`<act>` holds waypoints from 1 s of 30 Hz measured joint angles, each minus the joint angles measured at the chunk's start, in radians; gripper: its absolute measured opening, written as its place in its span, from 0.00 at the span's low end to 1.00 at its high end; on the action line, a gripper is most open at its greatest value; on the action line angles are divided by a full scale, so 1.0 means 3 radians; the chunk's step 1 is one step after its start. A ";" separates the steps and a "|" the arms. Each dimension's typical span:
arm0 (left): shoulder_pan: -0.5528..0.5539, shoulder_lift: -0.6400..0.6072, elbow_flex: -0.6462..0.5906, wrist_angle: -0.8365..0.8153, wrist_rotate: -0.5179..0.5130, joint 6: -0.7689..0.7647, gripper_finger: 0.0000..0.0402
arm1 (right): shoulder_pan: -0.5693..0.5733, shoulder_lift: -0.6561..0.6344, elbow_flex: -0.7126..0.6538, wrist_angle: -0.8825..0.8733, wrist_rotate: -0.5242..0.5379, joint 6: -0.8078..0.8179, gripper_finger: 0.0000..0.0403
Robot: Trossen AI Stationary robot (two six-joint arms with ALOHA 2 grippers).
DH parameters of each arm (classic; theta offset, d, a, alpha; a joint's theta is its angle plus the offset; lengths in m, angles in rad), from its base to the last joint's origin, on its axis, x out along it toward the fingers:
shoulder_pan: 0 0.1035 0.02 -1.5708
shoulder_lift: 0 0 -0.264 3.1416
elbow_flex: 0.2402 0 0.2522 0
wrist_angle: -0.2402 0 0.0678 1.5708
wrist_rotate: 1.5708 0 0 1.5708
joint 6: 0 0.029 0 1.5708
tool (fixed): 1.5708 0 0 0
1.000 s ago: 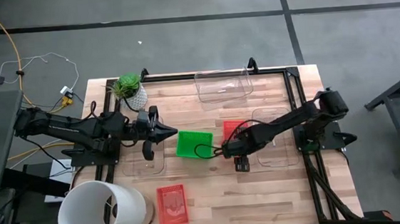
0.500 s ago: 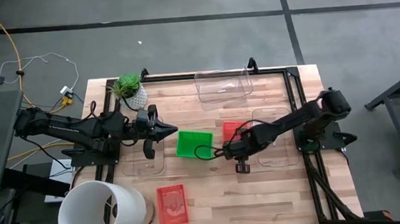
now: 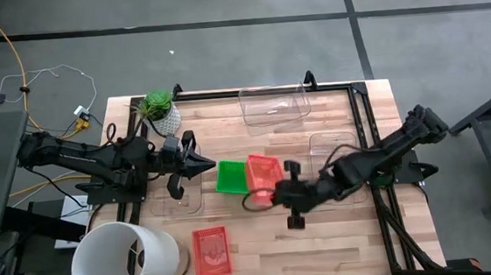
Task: Stack baskets by color
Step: Stack the top orange bin on the bottom orange bin
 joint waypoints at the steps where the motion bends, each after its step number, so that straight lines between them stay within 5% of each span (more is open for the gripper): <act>1: -0.0017 0.0000 0.0000 0.0015 0.0003 0.0008 0.00 | 0.0045 0.0051 0.0024 0.0091 0.0034 0.0010 0.00; 16: -0.0064 0.0000 -0.0001 0.0158 -0.0528 -0.0002 0.00 | 0.0402 0.1014 0.0102 0.2168 0.0028 -0.0539 0.00; 30: -0.0064 0.0001 0.0000 0.0146 -0.0659 0.0049 0.00 | 0.0584 0.2475 0.2191 0.0838 0.0652 -0.0454 0.00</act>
